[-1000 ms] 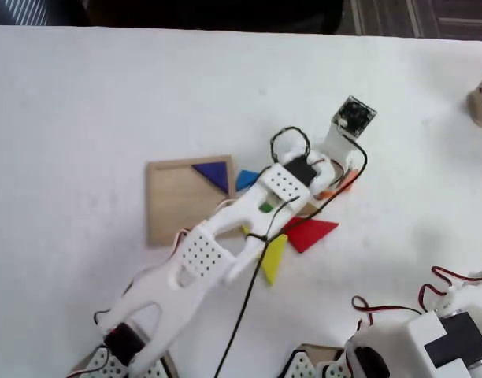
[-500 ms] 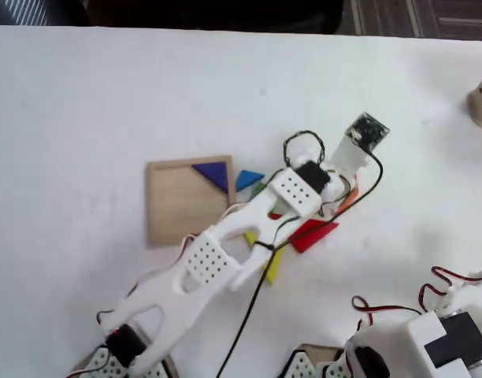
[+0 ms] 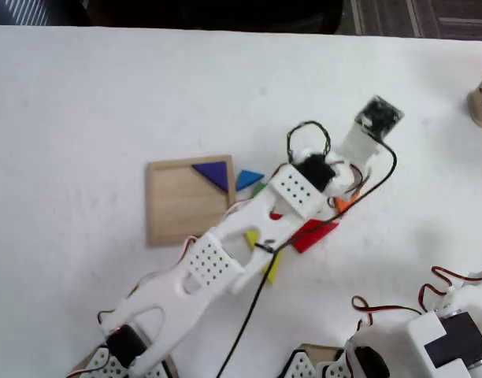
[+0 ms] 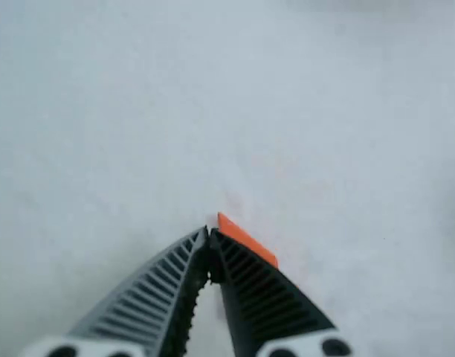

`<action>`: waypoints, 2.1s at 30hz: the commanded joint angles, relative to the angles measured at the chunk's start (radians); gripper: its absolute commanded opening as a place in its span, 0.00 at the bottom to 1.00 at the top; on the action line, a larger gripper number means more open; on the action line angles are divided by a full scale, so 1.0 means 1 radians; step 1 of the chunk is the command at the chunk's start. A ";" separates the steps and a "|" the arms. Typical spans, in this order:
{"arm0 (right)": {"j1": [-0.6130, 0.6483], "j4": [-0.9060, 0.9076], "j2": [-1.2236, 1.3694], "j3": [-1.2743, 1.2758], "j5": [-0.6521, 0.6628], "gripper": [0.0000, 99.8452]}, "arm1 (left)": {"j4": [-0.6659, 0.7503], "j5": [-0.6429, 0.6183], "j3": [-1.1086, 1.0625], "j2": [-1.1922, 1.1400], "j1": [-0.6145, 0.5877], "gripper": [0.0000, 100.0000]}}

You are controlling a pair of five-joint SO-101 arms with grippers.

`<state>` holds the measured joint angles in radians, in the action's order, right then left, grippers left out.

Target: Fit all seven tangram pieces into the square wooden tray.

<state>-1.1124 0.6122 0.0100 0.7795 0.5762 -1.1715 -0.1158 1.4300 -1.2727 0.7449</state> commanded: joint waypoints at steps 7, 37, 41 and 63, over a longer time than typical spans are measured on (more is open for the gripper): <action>0.012 0.028 -0.024 0.008 0.012 0.02 | -0.095 0.037 -0.041 0.022 0.051 0.33; 0.008 0.027 -0.022 0.034 0.014 0.02 | 0.008 0.087 -0.172 0.024 0.013 0.28; 0.005 0.028 -0.022 0.034 0.014 0.02 | -0.068 0.087 -0.176 0.027 0.027 0.28; -0.010 0.077 -0.024 0.028 0.081 0.02 | -0.055 0.137 -0.176 0.024 0.044 0.09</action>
<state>-1.1124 0.6598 0.0069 0.7917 0.6483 -1.2421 0.0069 1.2398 -1.2697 0.7910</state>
